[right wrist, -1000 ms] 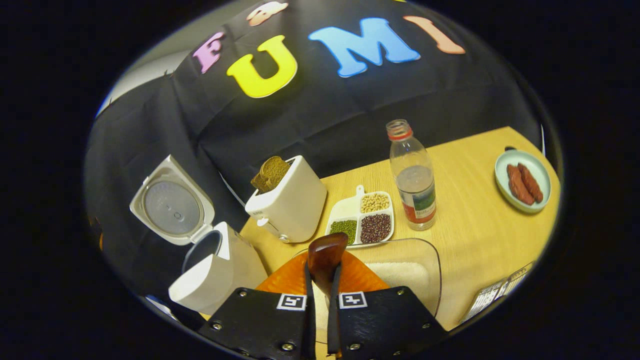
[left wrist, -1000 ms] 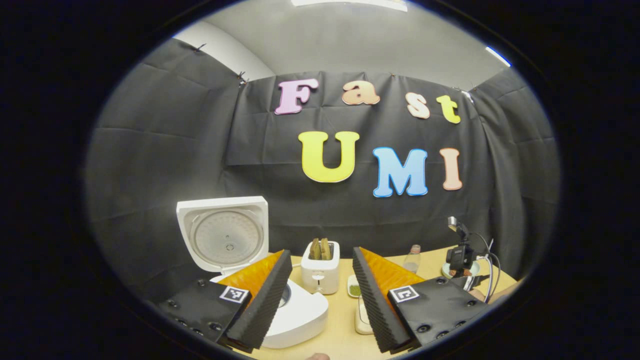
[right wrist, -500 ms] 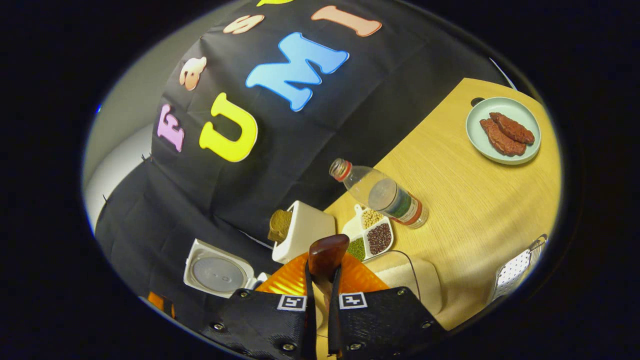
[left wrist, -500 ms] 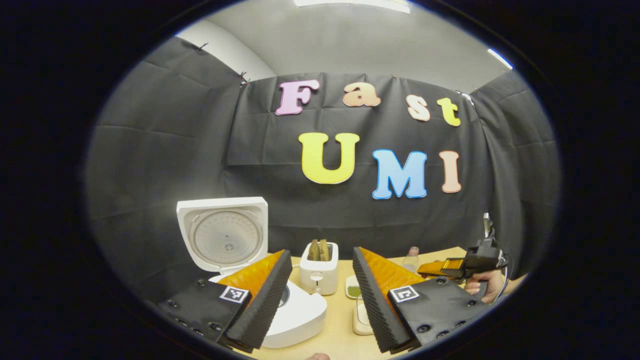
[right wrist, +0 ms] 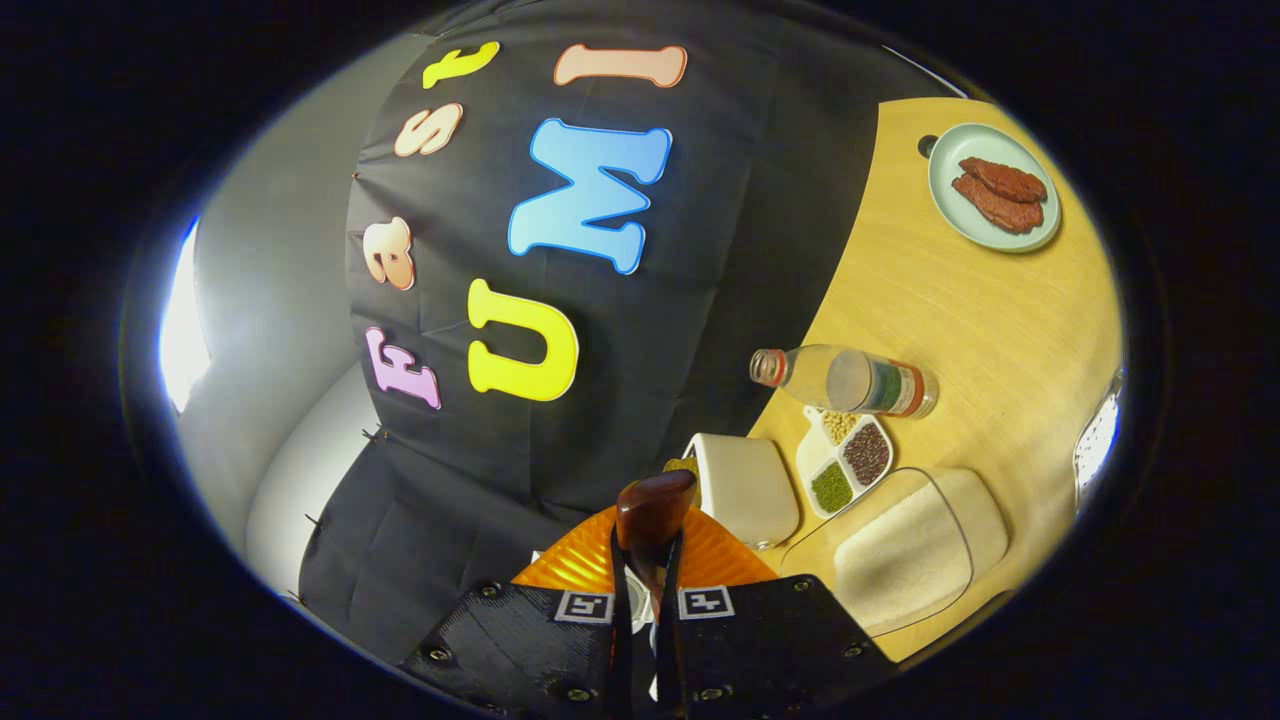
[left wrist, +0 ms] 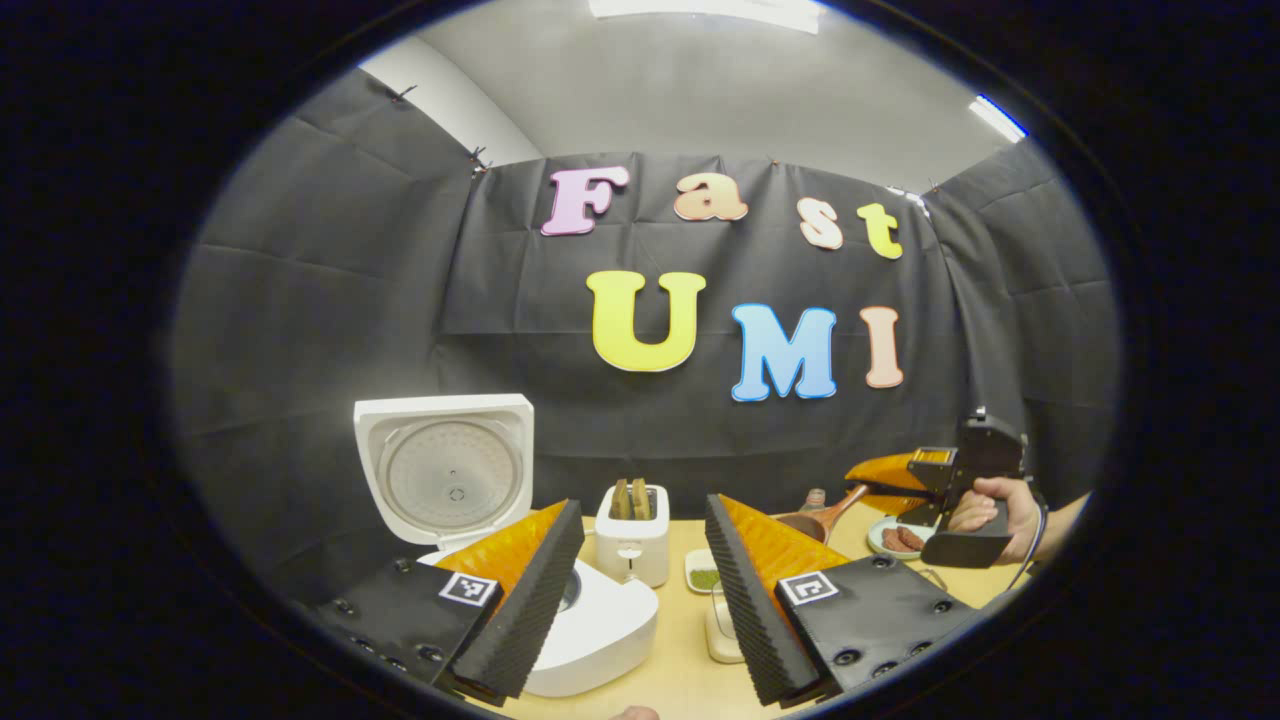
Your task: Close the left gripper, press the button to open the rice cooker; take a wooden spoon from the chopstick holder with the right hand, scoop a spoonful of rice and pour it into the rice cooker, then put the wooden spoon back into the chopstick holder.
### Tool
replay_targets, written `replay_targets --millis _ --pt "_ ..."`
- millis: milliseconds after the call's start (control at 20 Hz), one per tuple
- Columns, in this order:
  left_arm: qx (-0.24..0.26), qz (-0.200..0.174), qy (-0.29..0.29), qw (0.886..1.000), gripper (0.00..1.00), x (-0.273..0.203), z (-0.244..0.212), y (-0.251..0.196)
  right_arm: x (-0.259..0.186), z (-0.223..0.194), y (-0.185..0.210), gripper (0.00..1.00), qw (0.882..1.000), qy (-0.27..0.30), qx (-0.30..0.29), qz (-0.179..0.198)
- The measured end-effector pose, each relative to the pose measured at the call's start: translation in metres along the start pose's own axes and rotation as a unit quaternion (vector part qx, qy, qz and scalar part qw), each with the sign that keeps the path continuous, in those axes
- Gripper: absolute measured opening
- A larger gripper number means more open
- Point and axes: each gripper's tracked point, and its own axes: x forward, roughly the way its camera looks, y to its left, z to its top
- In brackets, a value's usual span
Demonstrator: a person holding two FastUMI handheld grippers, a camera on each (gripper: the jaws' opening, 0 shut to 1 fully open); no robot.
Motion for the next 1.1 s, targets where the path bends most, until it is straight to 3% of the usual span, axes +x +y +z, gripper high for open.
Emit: replay_targets --millis 650,1100 --pt "0.007 0.008 0.02 1.0 0.87 -0.033 -0.044 0.069 0.05 -0.079 0.091 0.09 0.996 0.053 -0.062 0.047" --pt "0.011 0.022 0.034 0.999 0.89 -0.046 -0.066 0.09 0.117 -0.165 0.116 0.09 0.978 0.135 -0.143 0.064"
